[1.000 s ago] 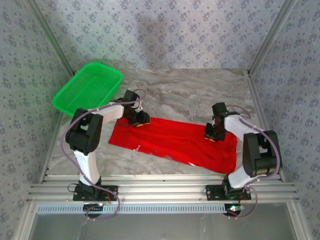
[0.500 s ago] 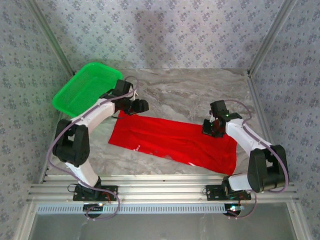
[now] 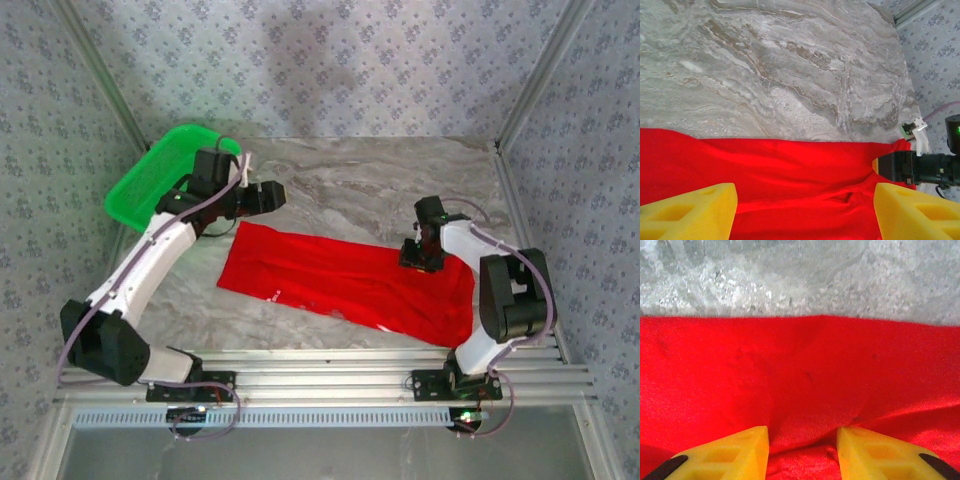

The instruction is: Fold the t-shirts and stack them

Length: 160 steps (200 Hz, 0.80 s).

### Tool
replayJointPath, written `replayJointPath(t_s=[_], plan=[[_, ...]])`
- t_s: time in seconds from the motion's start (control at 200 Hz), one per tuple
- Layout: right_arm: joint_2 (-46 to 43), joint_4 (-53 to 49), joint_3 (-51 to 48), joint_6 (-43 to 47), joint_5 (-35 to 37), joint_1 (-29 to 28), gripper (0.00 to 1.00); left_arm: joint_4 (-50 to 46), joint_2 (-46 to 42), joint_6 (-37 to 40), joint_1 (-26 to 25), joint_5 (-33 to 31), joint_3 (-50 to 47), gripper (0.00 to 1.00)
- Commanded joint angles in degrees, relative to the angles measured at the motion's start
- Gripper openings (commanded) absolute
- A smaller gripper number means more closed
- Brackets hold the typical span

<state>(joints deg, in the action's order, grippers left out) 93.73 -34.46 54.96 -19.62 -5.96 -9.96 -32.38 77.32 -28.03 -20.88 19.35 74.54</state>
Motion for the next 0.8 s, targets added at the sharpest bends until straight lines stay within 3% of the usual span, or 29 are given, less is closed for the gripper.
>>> replayJointPath(t_s=[0.0,0.365,0.794], plan=[[1.07,-1.13,1.86,2.43,0.34,0.73,0.36,-4.05,-3.91,0.96,1.34,-1.93,-1.42,0.73],[-5.24,-1.55,-0.27,1.31,-2.03,0.82,0.03,-6.12,-9.41,1.49,4.66,-3.54,-5.46,0.74],[-17.52,-6.77,-5.99,-4.14,-4.7,-4.67,0.01,-4.91,-7.99,2.28,5.06,-3.52,-10.13,0.74]])
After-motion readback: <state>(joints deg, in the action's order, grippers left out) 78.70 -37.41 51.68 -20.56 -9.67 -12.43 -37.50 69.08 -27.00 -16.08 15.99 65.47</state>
